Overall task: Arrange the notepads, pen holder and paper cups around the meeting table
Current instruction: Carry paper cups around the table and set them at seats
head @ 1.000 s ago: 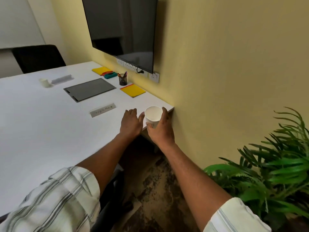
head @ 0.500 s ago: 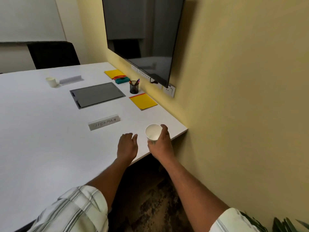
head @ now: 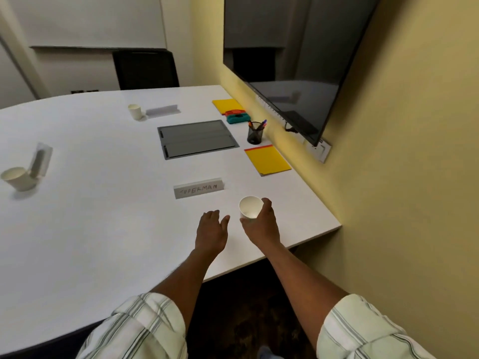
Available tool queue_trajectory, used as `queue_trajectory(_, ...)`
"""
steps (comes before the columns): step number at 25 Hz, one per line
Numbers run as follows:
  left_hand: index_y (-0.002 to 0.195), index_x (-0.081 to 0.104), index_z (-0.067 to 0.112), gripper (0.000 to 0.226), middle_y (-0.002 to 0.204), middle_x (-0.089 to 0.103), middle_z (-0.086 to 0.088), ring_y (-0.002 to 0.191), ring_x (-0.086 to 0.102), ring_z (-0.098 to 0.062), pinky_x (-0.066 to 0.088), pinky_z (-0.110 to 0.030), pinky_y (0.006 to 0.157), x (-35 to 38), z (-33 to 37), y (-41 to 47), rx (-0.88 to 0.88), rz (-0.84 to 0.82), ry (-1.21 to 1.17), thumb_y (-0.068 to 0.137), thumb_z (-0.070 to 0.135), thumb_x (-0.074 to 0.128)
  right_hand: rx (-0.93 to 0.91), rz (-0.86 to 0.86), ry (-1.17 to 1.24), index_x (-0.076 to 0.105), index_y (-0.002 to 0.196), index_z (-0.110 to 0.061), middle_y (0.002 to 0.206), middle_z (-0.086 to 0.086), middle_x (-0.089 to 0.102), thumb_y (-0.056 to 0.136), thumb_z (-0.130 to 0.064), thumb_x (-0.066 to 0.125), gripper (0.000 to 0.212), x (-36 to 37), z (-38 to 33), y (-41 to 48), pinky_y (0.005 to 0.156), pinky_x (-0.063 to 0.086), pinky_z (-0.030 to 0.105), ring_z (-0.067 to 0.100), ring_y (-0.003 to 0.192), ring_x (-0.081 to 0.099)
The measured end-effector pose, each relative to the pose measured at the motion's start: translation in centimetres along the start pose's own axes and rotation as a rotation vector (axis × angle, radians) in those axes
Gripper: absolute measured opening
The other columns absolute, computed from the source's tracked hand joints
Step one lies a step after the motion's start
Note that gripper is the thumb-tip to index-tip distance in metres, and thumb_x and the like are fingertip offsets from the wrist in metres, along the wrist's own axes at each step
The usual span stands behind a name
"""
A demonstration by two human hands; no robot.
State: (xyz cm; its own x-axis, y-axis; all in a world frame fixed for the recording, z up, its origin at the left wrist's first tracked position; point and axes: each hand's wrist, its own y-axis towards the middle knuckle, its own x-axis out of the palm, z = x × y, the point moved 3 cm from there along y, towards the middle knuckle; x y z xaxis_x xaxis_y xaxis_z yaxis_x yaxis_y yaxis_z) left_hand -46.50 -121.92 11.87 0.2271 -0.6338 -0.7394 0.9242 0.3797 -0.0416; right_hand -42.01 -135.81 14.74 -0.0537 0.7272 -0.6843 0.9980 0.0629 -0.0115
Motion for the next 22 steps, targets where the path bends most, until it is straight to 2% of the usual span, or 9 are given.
queue_trajectory(7,0.138,0.039,0.002,0.052,0.141,0.046,-0.015,0.134,0.036,-0.029,0.029,-0.036,0.111,2.9,-0.7,7.5,-0.145,0.062,-0.040,0.099,0.037,0.038,-0.106,-0.060,0.044,0.028,0.138,-0.007,0.133,0.016,0.046,0.078,-0.021,0.076,0.078,3.7,1.3,10.6,0.093,0.047,0.038,0.032,0.119,0.050)
queue_trajectory(13,0.146,0.027,0.007,0.059,0.152,0.033,-0.009,0.142,0.029,-0.022,0.024,-0.033,0.116,5.9,-0.1,13.1,-0.292,0.062,-0.127,0.099,0.041,0.036,-0.121,-0.166,0.028,0.027,0.140,-0.007,0.135,0.017,0.044,0.078,-0.019,0.075,0.079,7.1,2.4,19.7,0.093,0.047,0.036,0.033,0.120,0.051)
queue_trajectory(17,0.143,0.038,0.014,0.050,0.147,0.041,-0.007,0.138,0.034,-0.021,0.029,-0.034,0.114,7.2,-0.1,16.5,-0.262,0.069,-0.107,0.099,0.038,0.037,-0.099,-0.207,0.034,0.025,0.141,-0.006,0.137,0.017,0.043,0.078,-0.018,0.076,0.082,8.9,2.9,24.7,0.096,0.046,0.035,0.033,0.122,0.049)
queue_trajectory(22,0.143,0.039,0.012,0.051,0.148,0.039,-0.008,0.140,0.030,-0.021,0.025,-0.033,0.116,8.0,-0.8,18.7,-0.330,0.104,-0.091,0.099,0.038,0.037,-0.095,-0.246,0.038,0.025,0.142,-0.005,0.138,0.019,0.042,0.078,-0.015,0.075,0.082,11.2,3.4,28.6,0.097,0.045,0.038,0.035,0.124,0.047)
